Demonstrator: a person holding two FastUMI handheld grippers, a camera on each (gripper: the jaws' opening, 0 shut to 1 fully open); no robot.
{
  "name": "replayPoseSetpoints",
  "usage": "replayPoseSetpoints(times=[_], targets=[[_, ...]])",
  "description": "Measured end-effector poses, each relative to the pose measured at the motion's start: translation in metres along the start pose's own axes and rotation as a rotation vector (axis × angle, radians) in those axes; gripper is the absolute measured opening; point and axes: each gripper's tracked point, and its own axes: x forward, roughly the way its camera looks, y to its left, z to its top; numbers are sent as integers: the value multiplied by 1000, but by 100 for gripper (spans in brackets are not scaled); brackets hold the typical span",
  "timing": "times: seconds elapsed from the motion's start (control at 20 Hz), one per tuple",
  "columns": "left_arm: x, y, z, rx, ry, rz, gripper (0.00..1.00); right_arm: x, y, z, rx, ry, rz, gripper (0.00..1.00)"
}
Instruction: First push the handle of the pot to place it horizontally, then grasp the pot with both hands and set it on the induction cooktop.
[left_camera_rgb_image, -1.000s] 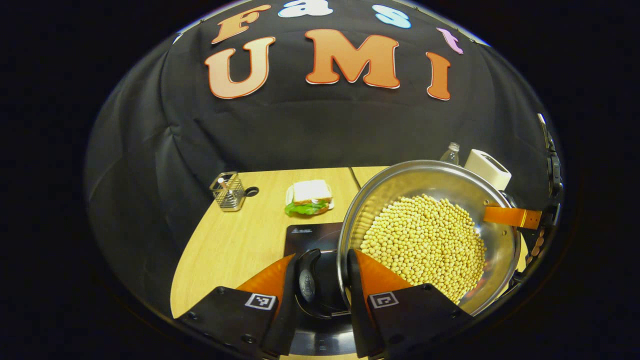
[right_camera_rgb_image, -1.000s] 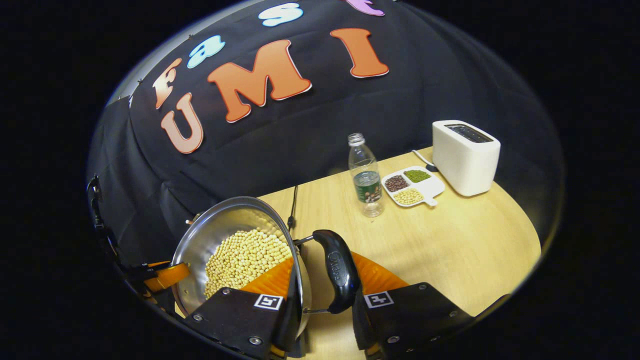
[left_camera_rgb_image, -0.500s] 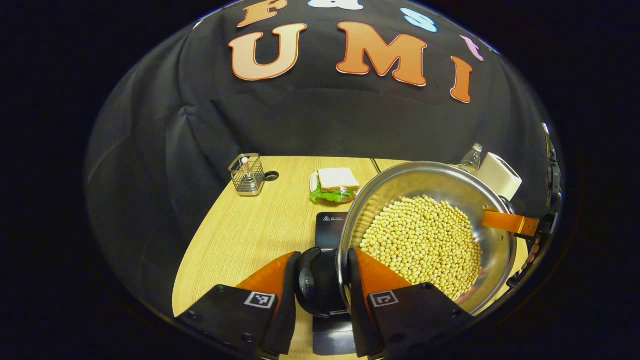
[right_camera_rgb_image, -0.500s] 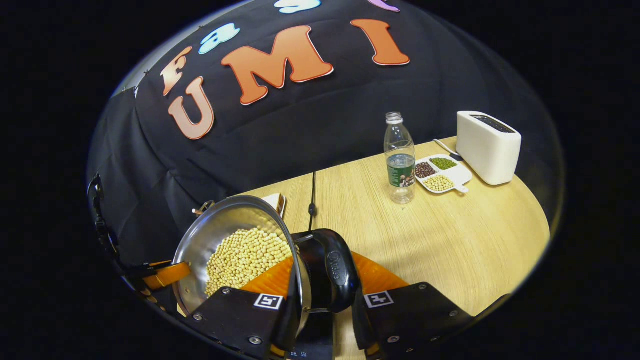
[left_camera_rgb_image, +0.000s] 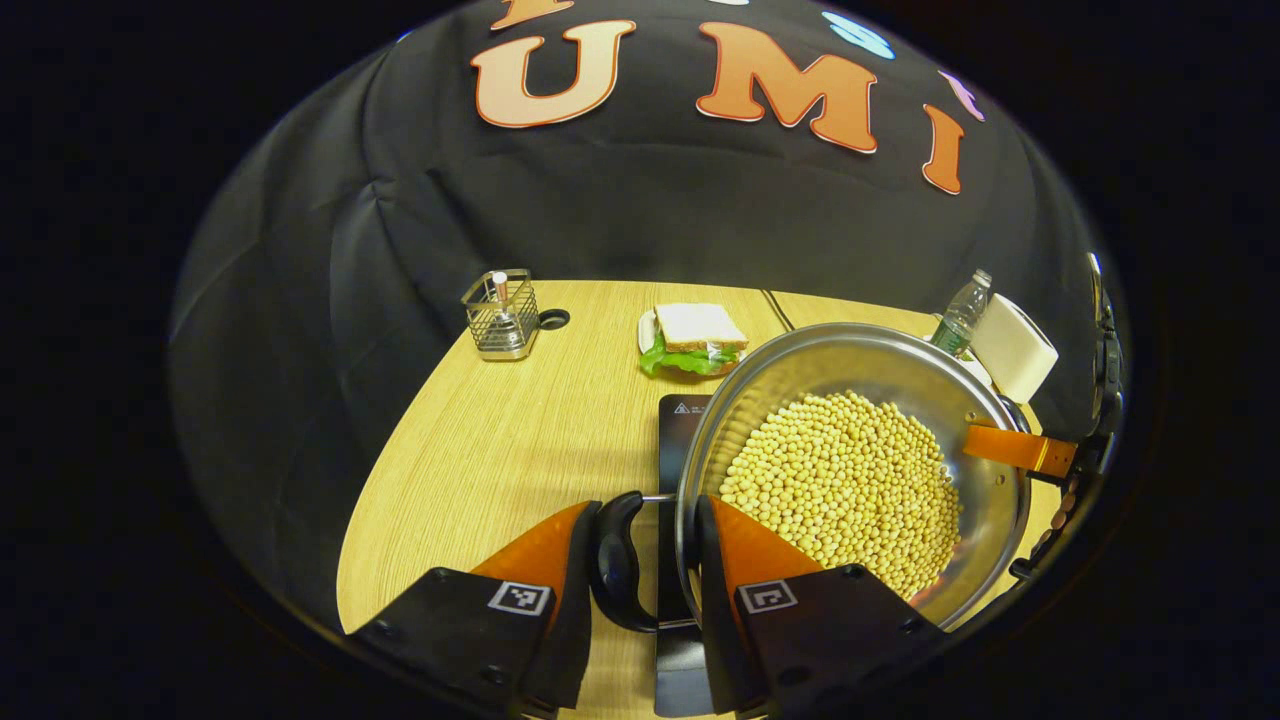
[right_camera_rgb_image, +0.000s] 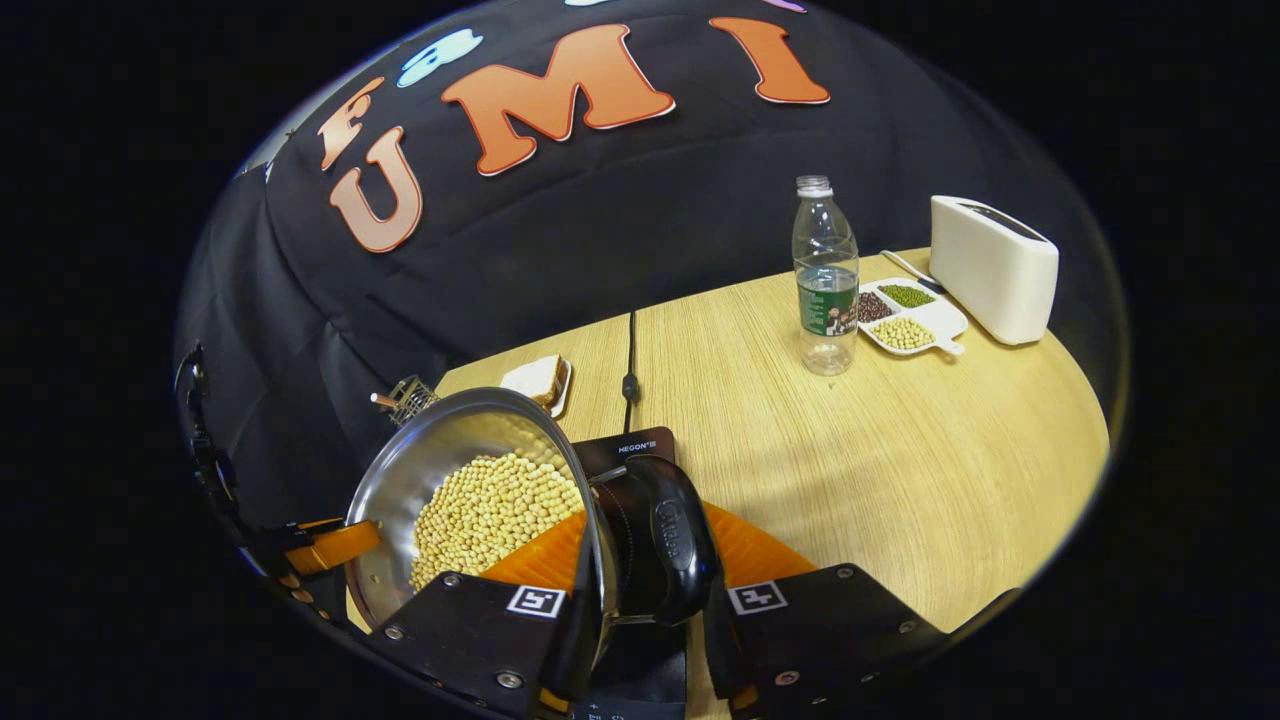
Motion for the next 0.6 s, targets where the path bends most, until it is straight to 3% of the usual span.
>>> replayPoseSetpoints(times=[0.1,0.15,0.3,0.4,0.6], targets=[[1,0,-1,-1,5,-3,52,3,-1,-3,3,9,-2,50],[1,0,0,-2,7,-7,52,5,-1,-4,5,10,-2,45],[1,0,0,5,0,-14,57,3,-2,-4,15,16,0,45],[1,0,0,17,-5,-15,52,5,-4,-5,14,20,-1,45],[0,-1,9,31,1,-1,62,10,-11,-15,-17,49,-32,53]])
